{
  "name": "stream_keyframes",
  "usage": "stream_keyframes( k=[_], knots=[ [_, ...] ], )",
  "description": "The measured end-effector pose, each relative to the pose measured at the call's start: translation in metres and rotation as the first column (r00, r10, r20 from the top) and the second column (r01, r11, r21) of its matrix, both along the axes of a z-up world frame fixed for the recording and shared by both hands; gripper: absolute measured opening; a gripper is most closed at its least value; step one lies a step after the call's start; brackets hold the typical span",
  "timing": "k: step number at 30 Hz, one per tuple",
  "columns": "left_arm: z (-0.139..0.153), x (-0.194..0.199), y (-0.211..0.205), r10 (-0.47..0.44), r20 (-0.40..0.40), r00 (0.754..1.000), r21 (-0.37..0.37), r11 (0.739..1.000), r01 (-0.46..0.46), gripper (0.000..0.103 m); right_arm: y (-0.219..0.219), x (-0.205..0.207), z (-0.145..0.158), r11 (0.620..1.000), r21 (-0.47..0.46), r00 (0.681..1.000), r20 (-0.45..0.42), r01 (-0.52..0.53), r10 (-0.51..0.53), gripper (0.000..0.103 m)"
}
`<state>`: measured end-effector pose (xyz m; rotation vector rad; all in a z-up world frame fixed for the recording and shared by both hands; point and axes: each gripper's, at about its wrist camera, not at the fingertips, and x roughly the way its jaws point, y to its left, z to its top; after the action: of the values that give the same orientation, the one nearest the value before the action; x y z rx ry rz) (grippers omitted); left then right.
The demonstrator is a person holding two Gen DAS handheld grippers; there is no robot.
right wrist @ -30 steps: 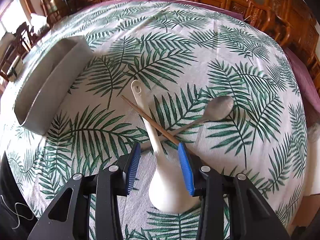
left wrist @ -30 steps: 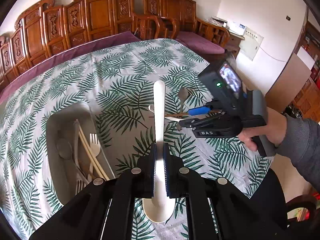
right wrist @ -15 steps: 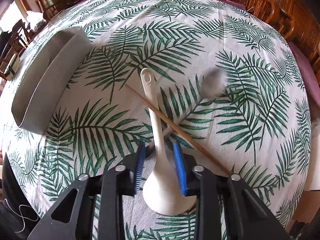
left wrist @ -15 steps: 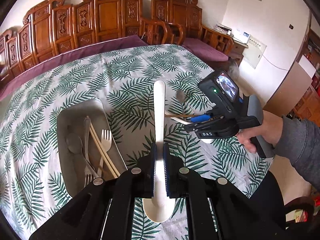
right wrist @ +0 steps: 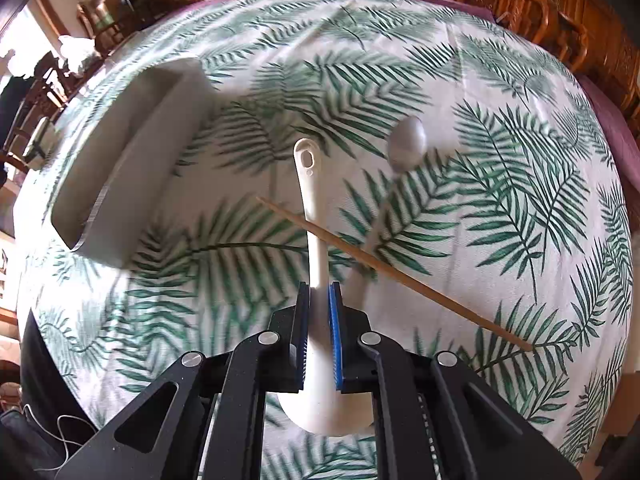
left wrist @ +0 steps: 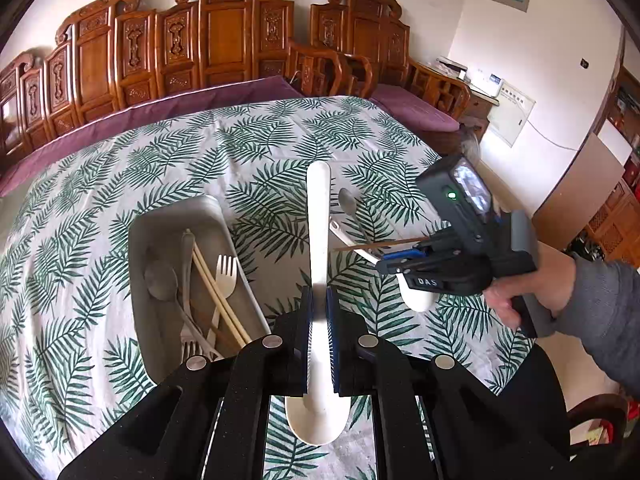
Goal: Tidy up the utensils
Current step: 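Carry the white spoon into the grey tray and open the left tool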
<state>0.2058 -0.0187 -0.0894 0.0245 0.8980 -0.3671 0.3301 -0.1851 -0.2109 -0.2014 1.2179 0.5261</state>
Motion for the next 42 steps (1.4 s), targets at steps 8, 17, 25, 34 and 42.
stream_keyframes(
  k=[8, 17, 25, 34, 42],
  knots=[
    [0.0, -0.003, 0.011, 0.021, 0.005, 1.0, -0.006, 1.0, -0.021, 0.006, 0.019, -0.029, 0.032, 0.996, 0.084, 0.999, 0.04, -0.025, 0.022, 0.011],
    [0.001, 0.004, 0.028, 0.053, 0.013, 0.999, -0.012, 0.999, -0.053, 0.006, 0.027, -0.049, 0.07, 0.984, 0.179, 0.992, 0.122, 0.019, -0.041, 0.011],
    [-0.006, 0.017, 0.048, 0.095, 0.004, 0.995, -0.01, 0.995, -0.095, 0.006, 0.034, -0.056, 0.087, 0.982, 0.19, 0.985, 0.168, 0.015, -0.047, 0.011],
    [-0.022, 0.036, 0.07, 0.146, -0.019, 0.989, -0.003, 0.989, -0.146, 0.006, 0.05, -0.061, 0.094, 0.981, 0.192, 0.983, 0.18, -0.012, -0.023, 0.011],
    [-0.043, 0.057, 0.089, 0.196, -0.071, 0.978, -0.016, 0.98, -0.198, 0.006, 0.072, -0.059, 0.098, 0.981, 0.191, 0.984, 0.18, -0.044, 0.009, 0.011]
  ],
)
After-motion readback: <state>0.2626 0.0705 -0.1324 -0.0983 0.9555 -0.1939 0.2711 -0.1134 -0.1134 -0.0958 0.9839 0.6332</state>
